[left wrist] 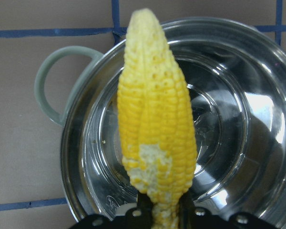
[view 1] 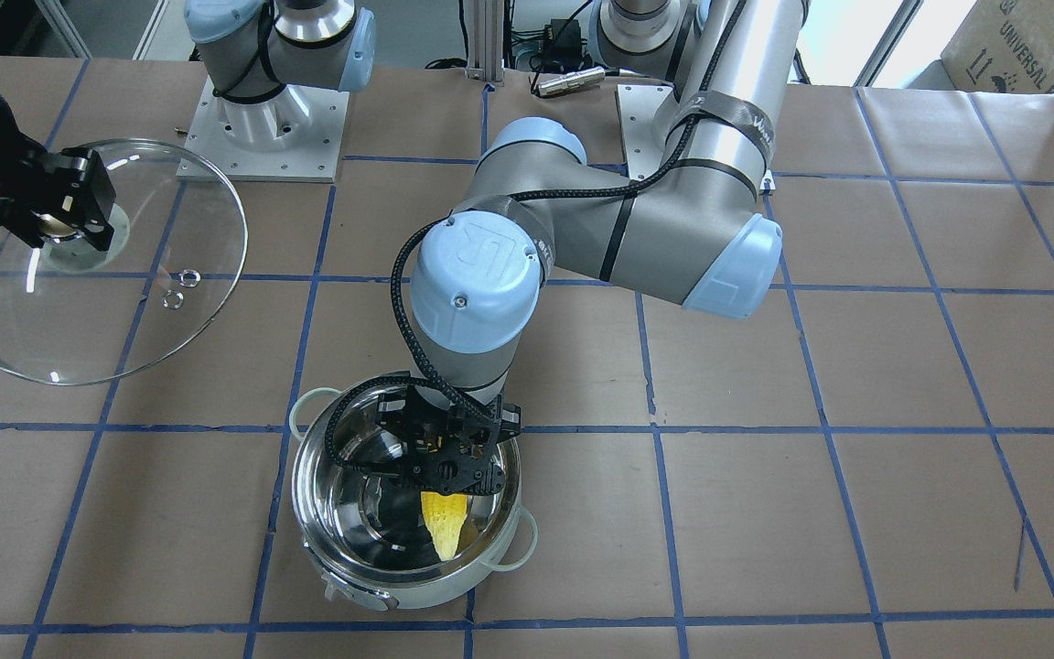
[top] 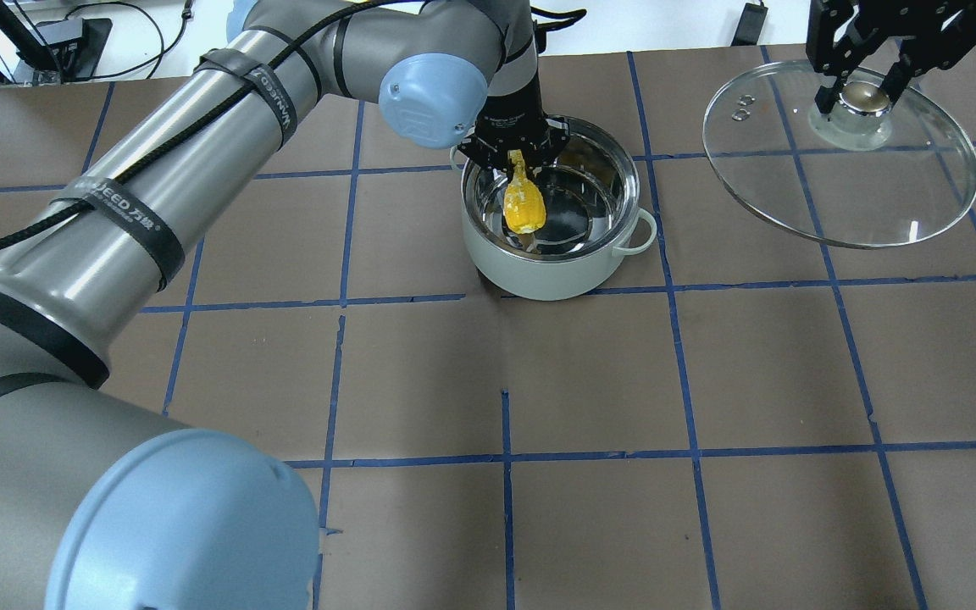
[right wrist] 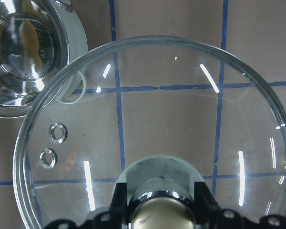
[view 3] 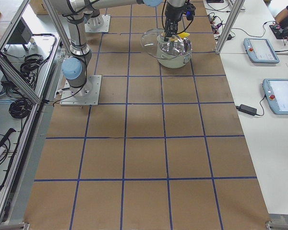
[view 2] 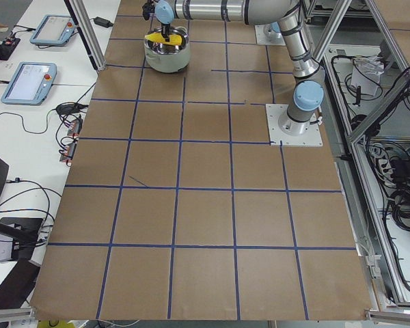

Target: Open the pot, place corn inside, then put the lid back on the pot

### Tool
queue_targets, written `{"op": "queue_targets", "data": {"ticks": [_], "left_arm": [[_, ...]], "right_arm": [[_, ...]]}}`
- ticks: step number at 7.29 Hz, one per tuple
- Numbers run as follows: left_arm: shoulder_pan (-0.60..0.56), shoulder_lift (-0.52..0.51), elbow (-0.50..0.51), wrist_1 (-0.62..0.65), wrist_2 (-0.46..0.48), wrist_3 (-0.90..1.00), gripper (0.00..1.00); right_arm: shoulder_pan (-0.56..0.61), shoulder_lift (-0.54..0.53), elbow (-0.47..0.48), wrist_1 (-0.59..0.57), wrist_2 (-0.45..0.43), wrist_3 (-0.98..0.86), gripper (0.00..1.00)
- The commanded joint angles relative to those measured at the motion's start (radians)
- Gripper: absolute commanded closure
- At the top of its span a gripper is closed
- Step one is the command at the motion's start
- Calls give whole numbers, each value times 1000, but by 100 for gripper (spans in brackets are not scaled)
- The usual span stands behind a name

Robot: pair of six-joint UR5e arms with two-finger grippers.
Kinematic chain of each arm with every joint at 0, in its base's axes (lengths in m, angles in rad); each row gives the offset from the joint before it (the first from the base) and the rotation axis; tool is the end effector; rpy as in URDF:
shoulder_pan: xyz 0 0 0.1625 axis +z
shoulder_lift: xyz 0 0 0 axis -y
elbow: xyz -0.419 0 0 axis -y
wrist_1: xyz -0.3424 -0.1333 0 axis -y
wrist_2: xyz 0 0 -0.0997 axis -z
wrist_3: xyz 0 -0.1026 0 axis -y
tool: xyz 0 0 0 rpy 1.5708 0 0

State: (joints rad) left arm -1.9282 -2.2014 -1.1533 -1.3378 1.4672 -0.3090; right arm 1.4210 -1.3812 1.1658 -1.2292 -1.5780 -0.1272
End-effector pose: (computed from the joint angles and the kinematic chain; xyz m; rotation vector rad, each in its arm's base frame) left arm -0.3739 -0.5899 0.3285 -0.0751 -3.0362 -0.0230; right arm 0.0565 -0.5136 0.5328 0.0346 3.1249 0.1971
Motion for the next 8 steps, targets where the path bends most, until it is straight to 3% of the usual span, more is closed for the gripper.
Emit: {"op": "queue_targets", "data": {"ticks": [1, 5, 7, 8], "left_arm": [[-17, -15, -2, 6, 39, 2, 0], [1, 29, 9, 0, 41, 47, 0], [114, 138, -28, -103, 41, 173, 0], [189, 220, -63, -185, 44, 251, 0]], "right_arm": [[-4, -2, 2, 0, -4, -9, 64], [-2, -2, 2, 0, -4, -8, 64], [48, -4, -14, -13, 9, 32, 64], [140, 5, -14, -48, 13, 96, 64]]}}
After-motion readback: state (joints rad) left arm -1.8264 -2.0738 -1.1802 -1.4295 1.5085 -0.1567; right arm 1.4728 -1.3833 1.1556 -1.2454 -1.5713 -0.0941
